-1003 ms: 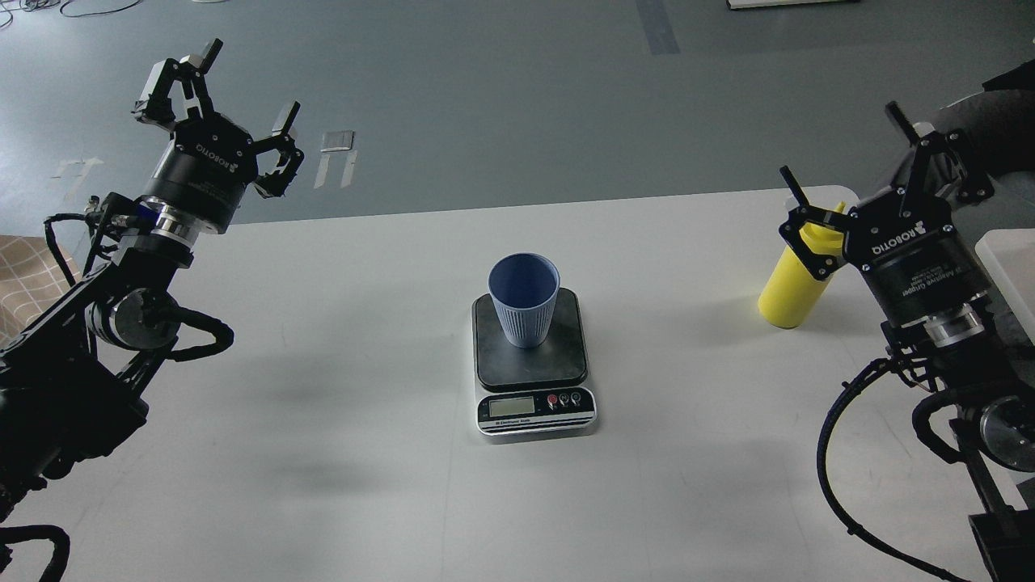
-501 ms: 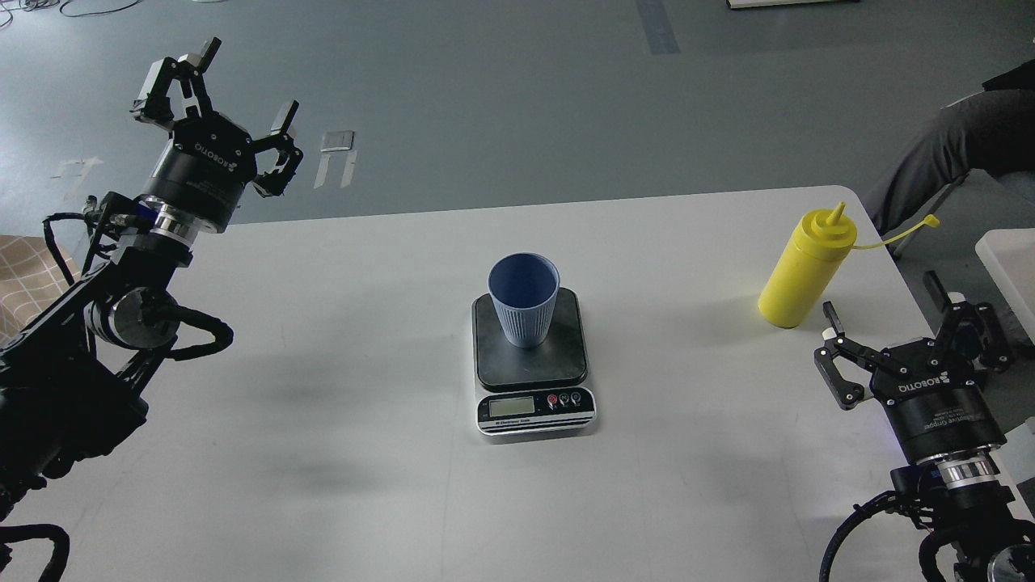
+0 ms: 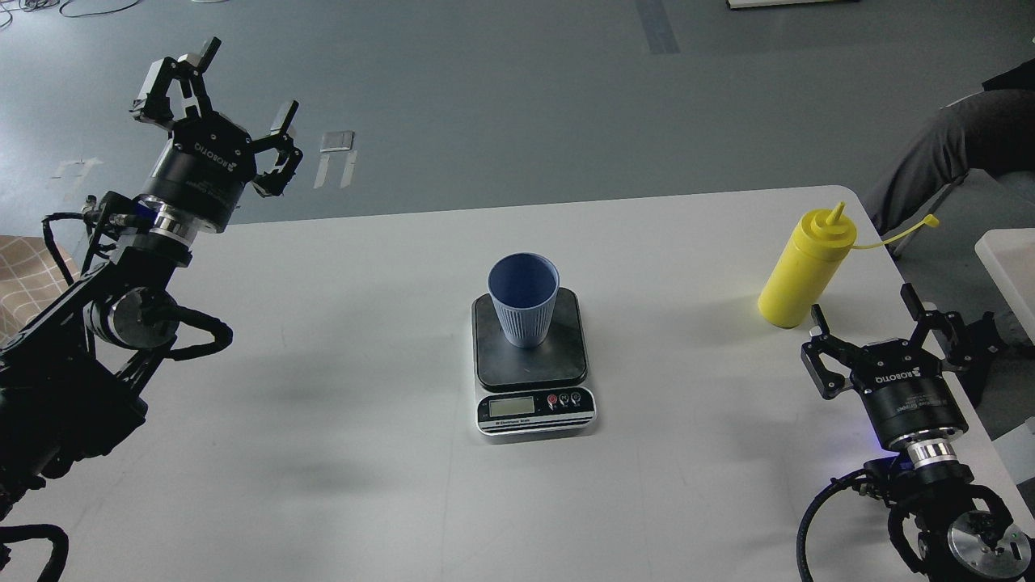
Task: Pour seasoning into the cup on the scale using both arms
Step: 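Lower the right gripper to the yellow bottle and grasp it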
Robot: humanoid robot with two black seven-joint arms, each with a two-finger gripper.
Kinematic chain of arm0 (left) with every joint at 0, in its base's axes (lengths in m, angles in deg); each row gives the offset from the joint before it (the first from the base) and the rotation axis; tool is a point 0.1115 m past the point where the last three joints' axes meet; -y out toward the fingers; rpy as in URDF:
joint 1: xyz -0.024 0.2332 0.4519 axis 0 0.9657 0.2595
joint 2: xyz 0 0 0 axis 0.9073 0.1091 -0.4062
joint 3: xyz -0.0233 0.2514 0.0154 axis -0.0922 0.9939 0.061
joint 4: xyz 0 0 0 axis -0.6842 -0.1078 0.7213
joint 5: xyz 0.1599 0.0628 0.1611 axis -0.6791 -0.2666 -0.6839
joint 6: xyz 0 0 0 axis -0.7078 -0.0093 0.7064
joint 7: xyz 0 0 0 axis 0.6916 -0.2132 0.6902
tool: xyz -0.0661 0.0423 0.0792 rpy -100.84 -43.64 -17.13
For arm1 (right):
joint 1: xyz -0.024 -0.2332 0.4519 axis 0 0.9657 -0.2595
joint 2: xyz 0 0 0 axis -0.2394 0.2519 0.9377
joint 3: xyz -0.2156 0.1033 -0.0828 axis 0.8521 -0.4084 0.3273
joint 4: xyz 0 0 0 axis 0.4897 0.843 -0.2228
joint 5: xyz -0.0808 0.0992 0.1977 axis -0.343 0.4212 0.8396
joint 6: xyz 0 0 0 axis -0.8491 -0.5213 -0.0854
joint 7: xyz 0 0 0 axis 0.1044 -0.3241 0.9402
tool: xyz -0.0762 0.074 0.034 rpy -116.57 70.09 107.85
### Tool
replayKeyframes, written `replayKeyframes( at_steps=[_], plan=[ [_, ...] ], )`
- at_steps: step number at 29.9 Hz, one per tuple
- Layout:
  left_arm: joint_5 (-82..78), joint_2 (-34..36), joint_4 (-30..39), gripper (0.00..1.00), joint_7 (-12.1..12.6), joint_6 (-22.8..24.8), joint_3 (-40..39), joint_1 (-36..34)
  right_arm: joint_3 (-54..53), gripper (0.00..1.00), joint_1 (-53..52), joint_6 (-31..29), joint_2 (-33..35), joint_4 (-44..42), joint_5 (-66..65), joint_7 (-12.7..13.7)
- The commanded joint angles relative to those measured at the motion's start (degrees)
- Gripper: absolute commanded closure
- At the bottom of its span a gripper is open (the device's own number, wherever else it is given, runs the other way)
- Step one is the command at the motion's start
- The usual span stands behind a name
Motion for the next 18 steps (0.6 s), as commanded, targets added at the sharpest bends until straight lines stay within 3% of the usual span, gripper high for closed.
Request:
replayKeyframes(
  at_steps=[1,18],
  plan=[
    [0.00,0.17,0.00,0.03,0.00,0.00,0.01,0.00,0.45,0.00,-2.82,0.00,-0.14,-4.13,2.35,0.09],
    [0.00,0.87,0.09,0.03,-0.09,0.00,-0.08,0.00,1.77,0.00,-11.43,0.00,-0.49,-14.15,2.18,0.36]
  ],
)
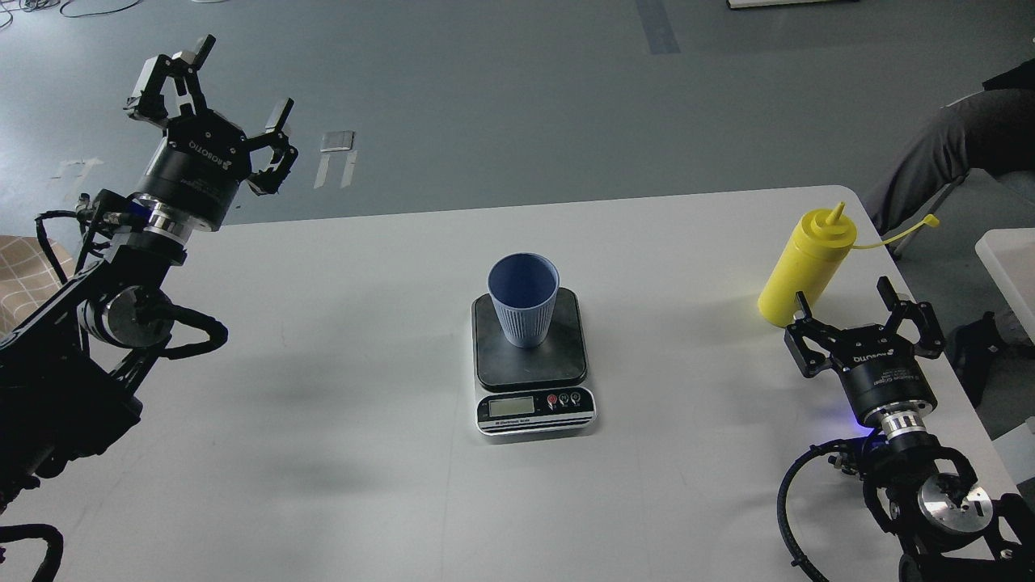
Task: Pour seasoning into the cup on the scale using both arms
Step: 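Lower the right gripper to the yellow bottle and grasp it, then lift the yellow bottle and swing it over the blue cup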
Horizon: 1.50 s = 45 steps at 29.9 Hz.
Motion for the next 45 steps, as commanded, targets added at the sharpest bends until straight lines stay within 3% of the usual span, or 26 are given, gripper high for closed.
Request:
replayKeyframes(
  at_steps=[1,15,16,19,21,25,33,41,45],
  plan=[
    [0.00,0.16,0.00,0.03,-0.05,0.00,-0.02,0.00,1.08,0.00,-2.09,0.00,0.00,-1.47,-0.21,-0.01],
    [0.00,0.43,-0.09,0.03,-0.05,0.00,-0.02,-0.09,2.23,0.02,-9.83,0.00,0.00,-9.56,-0.03,-0.36],
    [0.00,0.43,0.00,0.03,-0.05,0.00,-0.02,-0.09,2.23,0.05,-10.09,0.00,0.00,-9.48,-0.03,-0.45],
    [0.00,0.43,-0.09,0.03,-0.14,0.00,-0.02,-0.09,2.23,0.33,-10.53,0.00,0.00,-9.91,-0.55,-0.53],
    [0.00,0.43,0.00,0.03,-0.14,0.00,-0.02,-0.09,2.23,0.40,-10.62,0.00,0.00,-10.18,-0.82,-0.53],
    [0.00,0.43,-0.09,0.03,-0.05,0.00,-0.02,-0.26,2.23,0.46,-10.70,0.00,0.00,-10.27,-0.73,-0.53],
    [0.00,0.34,-0.09,0.03,-0.14,0.00,-0.02,-0.26,2.32,0.46,-10.70,0.00,0.00,-5.44,-1.78,-0.36],
    [0.00,0.25,-0.09,0.03,-0.14,0.00,-0.02,-0.53,3.99,0.46,-15.45,0.00,7.12,5.98,-23.12,0.26],
    [0.00,0.25,-0.09,0.03,-0.14,0.00,-0.02,-0.61,5.21,0.46,-19.30,0.00,9.40,10.90,-43.64,0.43]
  ],
)
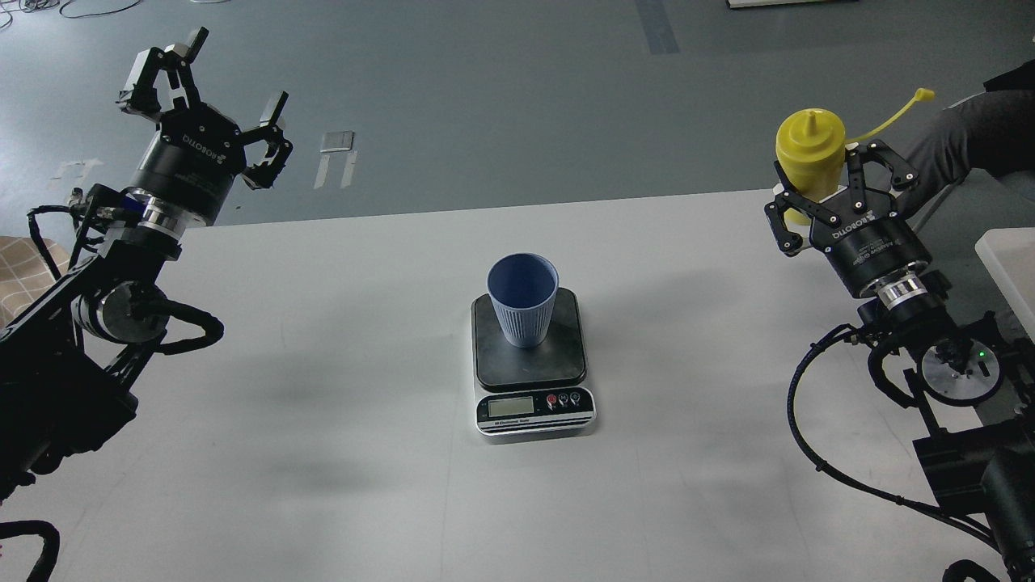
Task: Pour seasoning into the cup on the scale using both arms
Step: 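Lift the yellow bottle and swing it over the blue cup, then tilt the yellow bottle nozzle-down into the cup to squeeze out sauce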
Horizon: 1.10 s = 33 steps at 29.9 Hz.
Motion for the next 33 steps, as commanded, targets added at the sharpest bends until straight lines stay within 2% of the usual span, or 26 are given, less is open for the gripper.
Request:
replayKeyframes(
  at_steps=[1,6,14,15,20,26,33],
  plan=[
    [0.00,0.07,-0.01,0.03,0.02,0.00,0.00,-0.15,2.03,0.46,-3.69,0.00,1.66,4.01,-18.85,0.07],
    [0.00,0.07,-0.01,0.03,-0.07,0.00,0.00,-0.24,9.75,0.46,-8.87,0.00,3.76,8.92,-43.09,-0.01],
    [0.00,0.07,-0.01,0.03,-0.15,0.00,-0.09,-0.15,21.44,0.46,-14.50,0.00,4.74,19.02,-70.78,-0.10],
    [0.00,0.07,-0.01,0.03,-0.15,0.00,-0.09,-0.15,21.46,0.46,-14.50,0.00,4.74,19.04,-70.83,-0.10],
    [0.00,0.15,-0.01,0.03,-0.15,0.00,-0.09,-0.15,28.56,0.43,-15.82,0.00,3.77,22.73,-87.76,-0.10],
    [0.00,0.15,-0.01,0.03,-0.15,0.00,-0.44,-0.15,33.05,0.42,-15.91,0.00,1.40,24.57,-97.53,-0.19],
    [0.00,0.15,-0.01,0.03,-0.15,0.00,-0.79,-0.15,36.31,0.44,-15.91,0.00,-1.77,24.93,-101.78,-0.63]
  ],
)
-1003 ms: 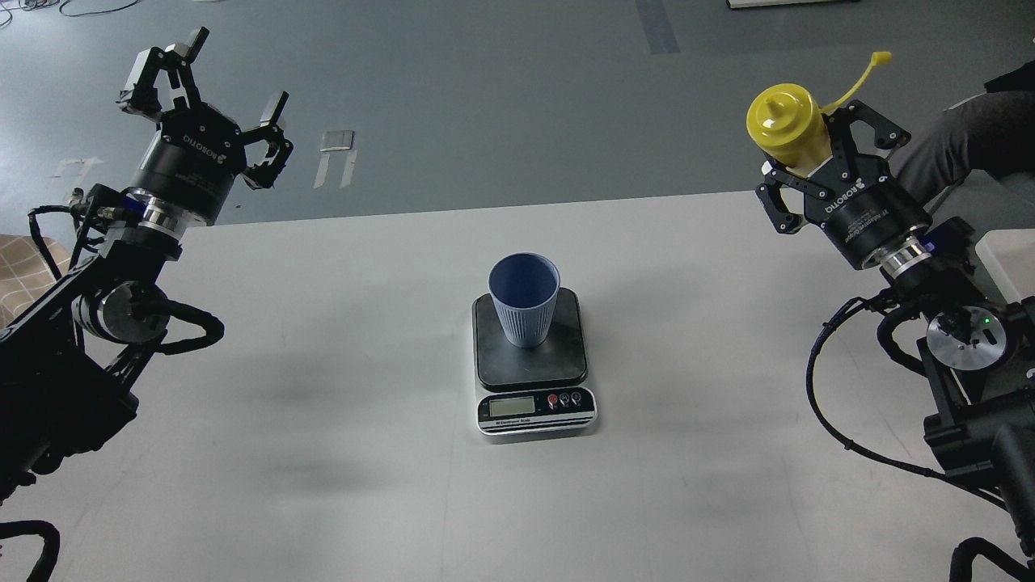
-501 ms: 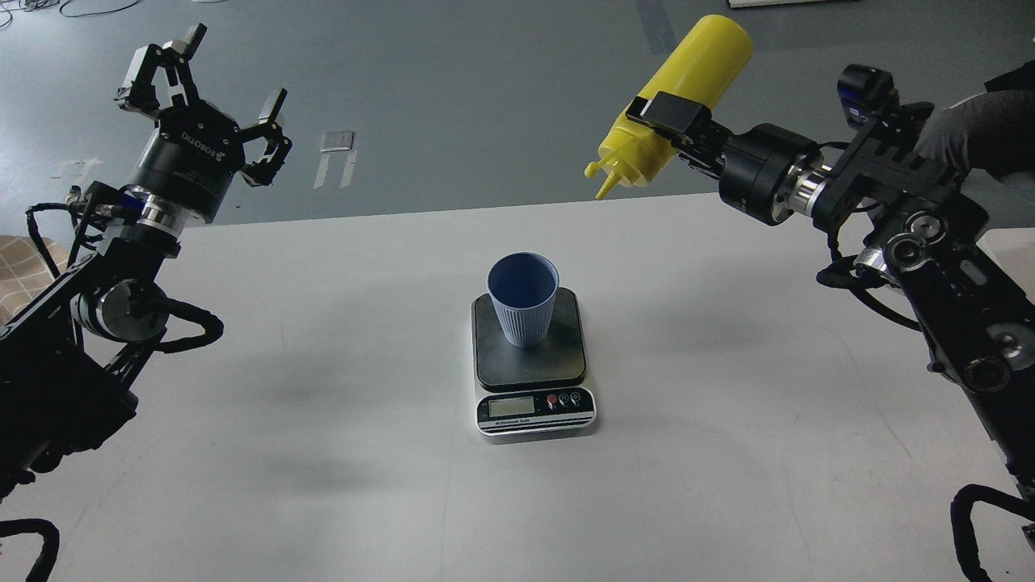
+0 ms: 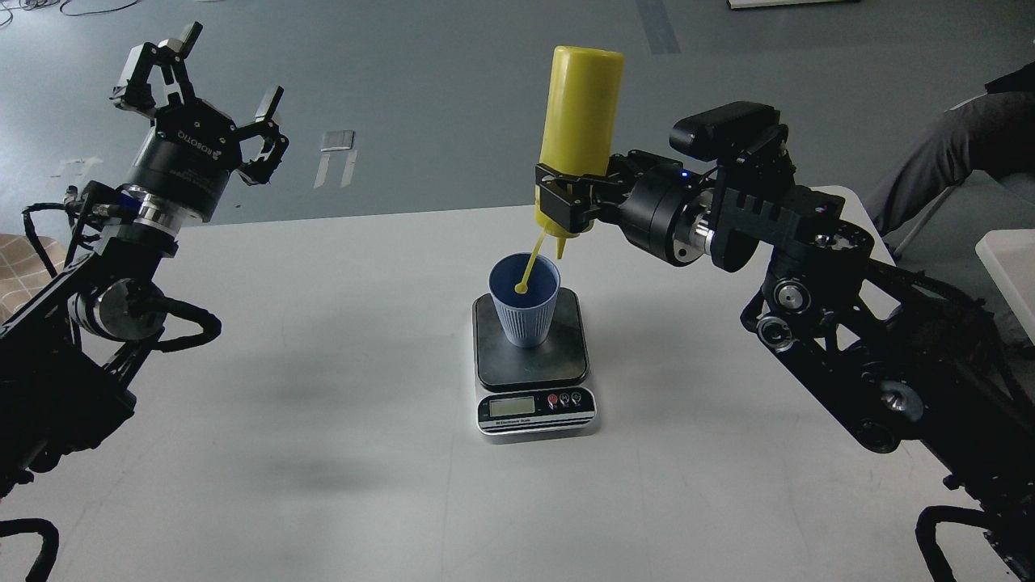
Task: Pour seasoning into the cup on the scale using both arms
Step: 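Tilt the yellow bottle nozzle-down into the cup to squeeze out sauce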
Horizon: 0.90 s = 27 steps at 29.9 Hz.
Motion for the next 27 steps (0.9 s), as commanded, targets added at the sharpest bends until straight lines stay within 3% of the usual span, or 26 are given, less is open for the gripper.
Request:
replayKeyframes(
  at_steps=[1,5,8,13,20,27],
  plan=[
    [0.00,-0.02,-0.03,0.03,0.00,0.00,-0.04,0.00,1.38,0.44,0.07,0.02,-1.24,0.05,-1.08,-0.31],
    [0.00,0.07,0.06,0.03,0.00,0.00,-0.04,0.00,3.84,0.45,0.07,0.07,-1.33,-0.39,-1.08,-0.48],
    [0.00,0.07,-0.03,0.03,-0.08,0.00,-0.13,0.00,6.47,0.50,0.07,3.50,-1.24,-0.65,-1.08,-0.48],
    [0.00,0.07,-0.03,0.03,-0.08,0.00,-0.40,0.00,7.88,0.68,0.15,5.35,-0.98,-0.92,-1.08,-0.57],
    [0.00,0.16,-0.03,0.03,0.00,0.00,-0.40,0.00,7.62,0.73,-0.28,8.16,-0.89,-2.32,-1.08,-0.57],
    [0.00,0.16,-0.03,0.03,0.00,0.00,-0.40,0.00,7.36,0.89,-0.99,8.34,-0.63,-3.29,-1.08,-0.57]
  ],
)
